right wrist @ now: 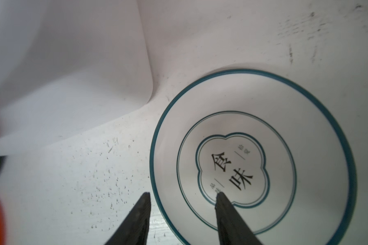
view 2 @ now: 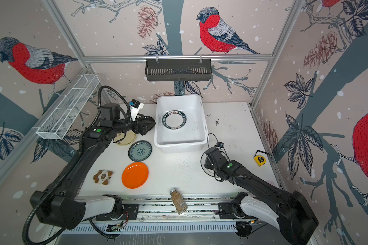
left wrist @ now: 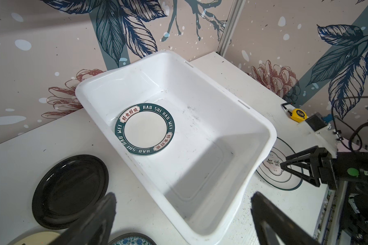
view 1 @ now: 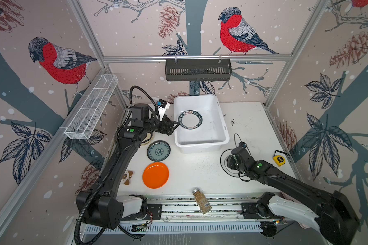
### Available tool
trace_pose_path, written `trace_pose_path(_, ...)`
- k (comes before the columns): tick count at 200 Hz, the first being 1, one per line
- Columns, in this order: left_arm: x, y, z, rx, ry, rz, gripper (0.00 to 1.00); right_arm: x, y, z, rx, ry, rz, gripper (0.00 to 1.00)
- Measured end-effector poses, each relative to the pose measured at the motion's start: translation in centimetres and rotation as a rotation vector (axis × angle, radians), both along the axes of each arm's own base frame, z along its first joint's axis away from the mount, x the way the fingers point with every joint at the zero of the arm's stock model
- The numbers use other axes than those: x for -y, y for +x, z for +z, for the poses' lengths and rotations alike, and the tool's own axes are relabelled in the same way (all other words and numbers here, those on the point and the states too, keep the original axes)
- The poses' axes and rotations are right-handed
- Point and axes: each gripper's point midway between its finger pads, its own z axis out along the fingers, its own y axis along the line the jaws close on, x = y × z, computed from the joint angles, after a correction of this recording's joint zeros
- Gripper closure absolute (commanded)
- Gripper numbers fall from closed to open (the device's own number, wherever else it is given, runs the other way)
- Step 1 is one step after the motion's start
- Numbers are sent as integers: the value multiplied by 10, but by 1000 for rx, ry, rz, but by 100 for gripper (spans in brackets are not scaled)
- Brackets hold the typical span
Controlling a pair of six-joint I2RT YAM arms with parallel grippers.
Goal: Place the plates into the plastic bin on the countertop
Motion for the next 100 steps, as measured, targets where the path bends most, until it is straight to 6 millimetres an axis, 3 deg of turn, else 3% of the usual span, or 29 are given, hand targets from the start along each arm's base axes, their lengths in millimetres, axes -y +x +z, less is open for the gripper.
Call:
trace_pose_path(40, 4, -2, 5, 13, -13, -25, 2, 65, 13, 28, 84, 153, -237, 46)
trace_pose_path(73, 6, -4, 1, 24, -14, -47, 2, 101, 8, 11, 7, 223, -340, 47)
trace_pose_path(100, 9, -9, -6, 19, -13, -74, 2, 110, -4, -6, -68, 276, -362, 47)
